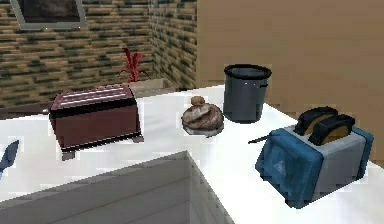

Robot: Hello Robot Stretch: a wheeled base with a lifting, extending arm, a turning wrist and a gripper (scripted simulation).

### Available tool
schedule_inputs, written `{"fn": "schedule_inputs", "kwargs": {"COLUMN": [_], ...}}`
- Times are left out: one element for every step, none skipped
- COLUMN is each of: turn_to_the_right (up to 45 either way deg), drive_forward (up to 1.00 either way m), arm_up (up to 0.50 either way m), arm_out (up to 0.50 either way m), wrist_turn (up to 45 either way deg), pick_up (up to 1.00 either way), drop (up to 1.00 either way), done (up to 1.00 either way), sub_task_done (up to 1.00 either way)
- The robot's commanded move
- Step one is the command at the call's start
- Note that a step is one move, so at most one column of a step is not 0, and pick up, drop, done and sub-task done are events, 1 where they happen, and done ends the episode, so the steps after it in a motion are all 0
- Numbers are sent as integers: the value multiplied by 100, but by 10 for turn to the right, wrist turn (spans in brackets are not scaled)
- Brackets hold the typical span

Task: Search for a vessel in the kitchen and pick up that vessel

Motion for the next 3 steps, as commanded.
{"fn": "schedule_inputs", "kwargs": {"turn_to_the_right": [0, 0, 0], "drive_forward": [0, 0, 0], "arm_up": [-16, 0, 10], "arm_out": [0, 0, 0], "wrist_turn": [0, 0, 0], "pick_up": [0, 100, 0], "drop": [0, 0, 0], "done": [0, 0, 0], "sub_task_done": [0, 0, 0]}}
